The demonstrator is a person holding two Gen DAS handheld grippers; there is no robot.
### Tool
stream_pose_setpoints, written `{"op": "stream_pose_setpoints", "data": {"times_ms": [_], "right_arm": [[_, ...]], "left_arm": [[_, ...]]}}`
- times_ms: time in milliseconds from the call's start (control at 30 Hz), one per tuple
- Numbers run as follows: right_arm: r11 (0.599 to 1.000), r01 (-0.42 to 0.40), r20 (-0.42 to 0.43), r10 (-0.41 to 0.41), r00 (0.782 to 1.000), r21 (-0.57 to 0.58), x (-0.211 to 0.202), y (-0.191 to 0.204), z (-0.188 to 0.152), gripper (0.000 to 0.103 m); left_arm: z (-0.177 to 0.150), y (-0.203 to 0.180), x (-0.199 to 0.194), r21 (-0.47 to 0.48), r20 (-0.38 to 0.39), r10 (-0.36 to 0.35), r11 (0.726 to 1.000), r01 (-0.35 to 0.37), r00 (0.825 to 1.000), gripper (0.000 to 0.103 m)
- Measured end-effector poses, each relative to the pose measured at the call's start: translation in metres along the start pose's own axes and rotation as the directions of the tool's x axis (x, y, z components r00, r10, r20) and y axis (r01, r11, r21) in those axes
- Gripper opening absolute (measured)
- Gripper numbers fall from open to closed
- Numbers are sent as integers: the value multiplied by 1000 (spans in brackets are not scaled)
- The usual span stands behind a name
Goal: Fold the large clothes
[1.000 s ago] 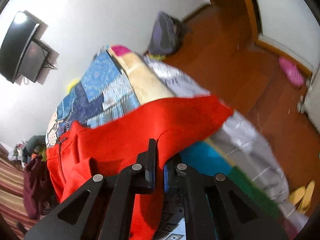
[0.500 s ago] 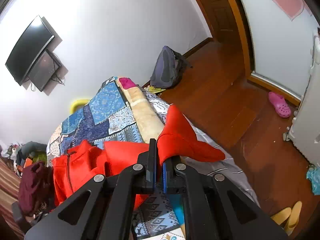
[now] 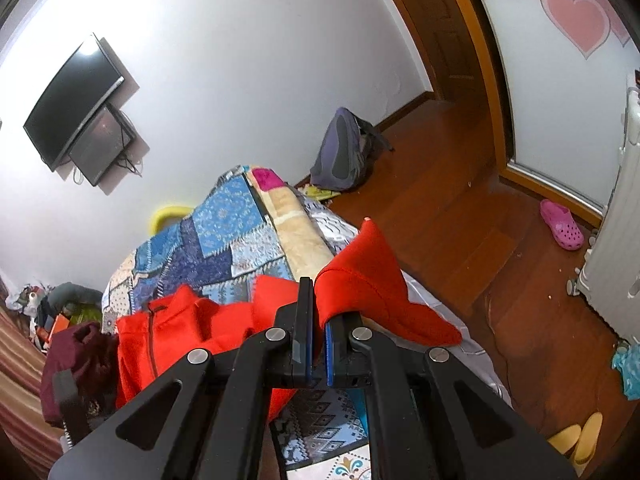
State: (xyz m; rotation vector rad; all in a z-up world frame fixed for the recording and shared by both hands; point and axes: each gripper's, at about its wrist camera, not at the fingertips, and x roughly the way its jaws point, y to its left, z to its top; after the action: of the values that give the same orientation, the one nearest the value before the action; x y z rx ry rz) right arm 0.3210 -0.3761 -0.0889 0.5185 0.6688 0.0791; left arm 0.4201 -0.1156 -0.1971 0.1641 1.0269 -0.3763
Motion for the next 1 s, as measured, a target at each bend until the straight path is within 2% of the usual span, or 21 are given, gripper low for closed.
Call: {"op": "stream_pose_setpoints", "data": {"times_ms": [133, 267, 300, 367, 400, 433, 533, 667, 767, 900, 1000], "right_arm": [[999, -18, 25, 19, 1000, -38, -7, 16, 3, 4], [993, -38, 42, 43, 998, -112, -13, 42, 1, 4], [991, -46, 43, 52, 998, -128, -15, 47, 0, 4], [983, -68, 44, 77, 996, -172, -19, 63, -3, 4], [979, -71, 44, 81, 996, -189, -20, 69, -4, 4], [974, -78, 44, 89, 995, -214, -21, 77, -5, 4], [955, -119, 25, 130, 991, -271, -20, 99, -12, 4], [926, -201, -61, 191, 980, -320, -9, 128, -27, 4], [902, -269, -178, 219, 959, -337, 10, 147, -49, 4], [884, -312, -358, 182, 916, -348, 46, 164, -92, 4], [877, -311, -452, 125, 883, -365, 66, 166, -122, 4]], "left_arm": [[-11, -25, -15, 93, -17, -38, 995, 39, 999, 3], [-23, -34, -15, 121, -29, 17, 993, -13, 999, 7], [-25, -32, -15, 115, -31, 23, 993, -19, 999, 13], [-28, -27, -19, 91, -28, 22, 996, -19, 999, 32], [-31, -22, -24, 72, -19, 26, 997, -24, 999, 48], [-33, -18, -29, 58, -4, 29, 998, -28, 1000, 57], [-38, -6, -51, 44, 57, 70, 996, -72, 996, 59], [-47, 13, -80, 21, 122, 139, 990, -142, 983, 63], [-54, 29, -98, -13, 159, 174, 985, -174, 972, 66], [-63, 45, -110, -47, 174, 211, 977, -206, 962, 67], [-69, 56, -109, -74, 165, 222, 974, -212, 961, 67]]}}
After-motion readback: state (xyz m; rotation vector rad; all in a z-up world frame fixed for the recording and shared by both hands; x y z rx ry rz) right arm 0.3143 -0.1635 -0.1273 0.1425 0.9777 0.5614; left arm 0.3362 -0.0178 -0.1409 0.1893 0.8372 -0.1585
